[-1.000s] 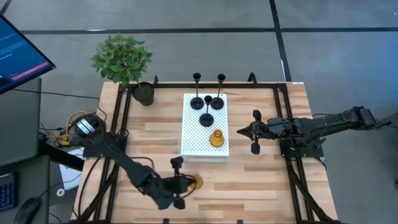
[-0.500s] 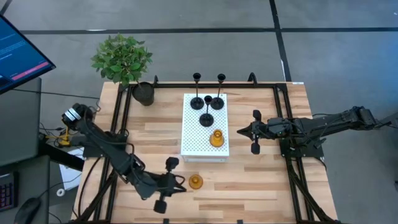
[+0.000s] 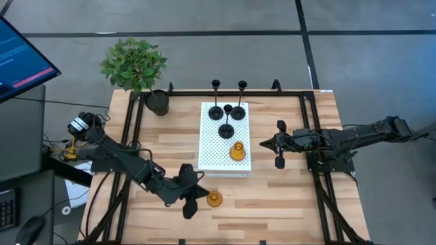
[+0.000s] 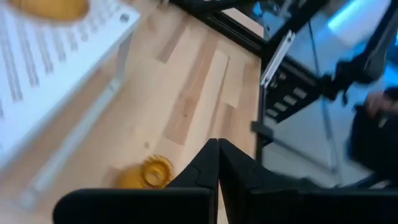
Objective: Pick & Place candle stick holders
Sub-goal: Put the yellow glass candle holder on the shelf
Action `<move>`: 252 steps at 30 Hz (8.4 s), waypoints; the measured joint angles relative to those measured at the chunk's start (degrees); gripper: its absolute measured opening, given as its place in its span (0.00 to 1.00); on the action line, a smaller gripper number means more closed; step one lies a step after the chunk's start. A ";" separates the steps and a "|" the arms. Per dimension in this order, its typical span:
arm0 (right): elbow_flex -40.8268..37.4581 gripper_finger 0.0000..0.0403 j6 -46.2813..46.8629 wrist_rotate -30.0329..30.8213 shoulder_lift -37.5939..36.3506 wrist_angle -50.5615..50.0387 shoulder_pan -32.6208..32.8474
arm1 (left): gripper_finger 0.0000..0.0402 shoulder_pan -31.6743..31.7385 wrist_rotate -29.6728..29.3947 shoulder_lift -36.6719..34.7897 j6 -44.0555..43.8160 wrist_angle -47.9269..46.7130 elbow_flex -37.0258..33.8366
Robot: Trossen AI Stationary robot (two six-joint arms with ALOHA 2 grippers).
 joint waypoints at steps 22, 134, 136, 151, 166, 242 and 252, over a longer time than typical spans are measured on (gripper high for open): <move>0.02 0.00 3.35 0.03 1.50 -0.13 -0.01 | 0.01 3.22 0.07 0.03 -20.37 -0.91 -2.68; 0.02 0.00 1.36 0.13 13.03 -0.03 0.24 | 0.07 6.44 19.78 8.24 -41.76 8.04 -5.51; 0.02 0.00 1.36 0.13 13.03 -0.04 0.24 | 0.07 5.24 18.46 7.15 -43.48 5.48 -5.51; 0.02 0.00 1.38 0.27 13.03 0.00 0.24 | 0.07 2.41 7.25 -0.01 -34.85 2.49 -0.56; 0.02 0.00 1.53 0.22 13.03 0.39 0.24 | 0.07 5.88 3.12 -6.70 -25.44 -14.04 1.86; 0.00 0.00 1.36 0.09 13.05 0.00 0.24 | 0.16 36.24 30.41 12.13 -2.33 -50.31 34.00; 0.00 0.00 1.38 0.09 13.05 0.00 0.26 | 0.20 37.03 30.45 12.11 -2.16 -49.27 33.97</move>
